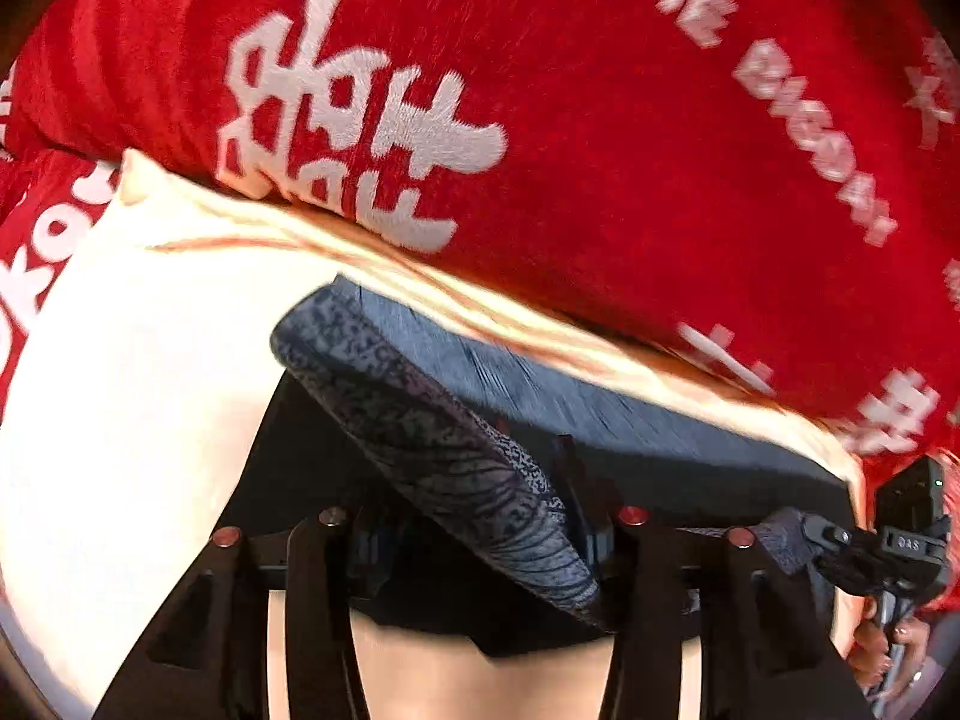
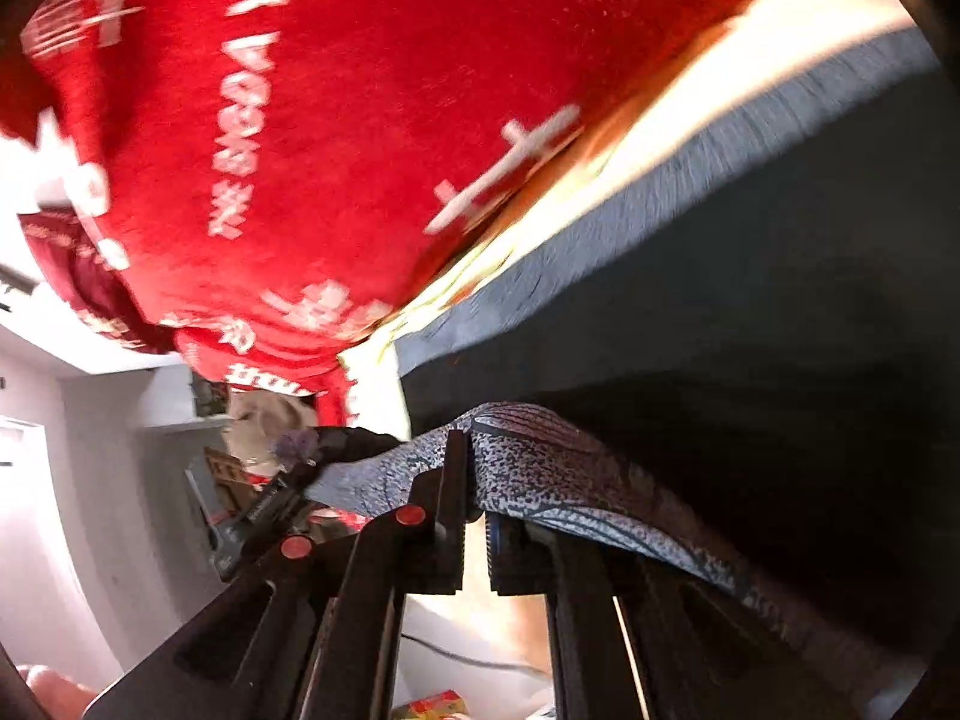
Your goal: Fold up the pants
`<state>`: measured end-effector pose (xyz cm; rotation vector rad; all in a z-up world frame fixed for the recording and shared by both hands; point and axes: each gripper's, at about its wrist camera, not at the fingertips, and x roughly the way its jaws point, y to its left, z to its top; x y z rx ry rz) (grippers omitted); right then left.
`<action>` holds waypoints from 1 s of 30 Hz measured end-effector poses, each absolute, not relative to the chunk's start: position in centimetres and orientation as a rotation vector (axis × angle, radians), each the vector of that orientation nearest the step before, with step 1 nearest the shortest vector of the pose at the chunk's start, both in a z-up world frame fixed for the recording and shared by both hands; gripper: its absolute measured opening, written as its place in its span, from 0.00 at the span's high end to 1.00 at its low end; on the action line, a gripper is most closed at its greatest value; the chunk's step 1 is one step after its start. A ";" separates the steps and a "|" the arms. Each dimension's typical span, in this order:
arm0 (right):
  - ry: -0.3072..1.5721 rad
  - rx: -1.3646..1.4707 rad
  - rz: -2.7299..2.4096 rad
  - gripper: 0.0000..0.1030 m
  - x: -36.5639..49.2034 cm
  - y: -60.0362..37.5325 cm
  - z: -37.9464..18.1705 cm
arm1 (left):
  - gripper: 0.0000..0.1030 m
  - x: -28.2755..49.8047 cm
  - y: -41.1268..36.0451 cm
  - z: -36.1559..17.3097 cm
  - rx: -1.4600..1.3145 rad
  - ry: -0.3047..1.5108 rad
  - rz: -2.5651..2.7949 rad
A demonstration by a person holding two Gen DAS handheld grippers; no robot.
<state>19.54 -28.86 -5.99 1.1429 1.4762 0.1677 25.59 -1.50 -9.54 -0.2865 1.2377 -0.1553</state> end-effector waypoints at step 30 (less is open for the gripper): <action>1.671 0.478 0.255 0.63 27.9 -20.2 -13.7 | 0.51 26.5 -5.1 -16.5 0.006 1.316 0.118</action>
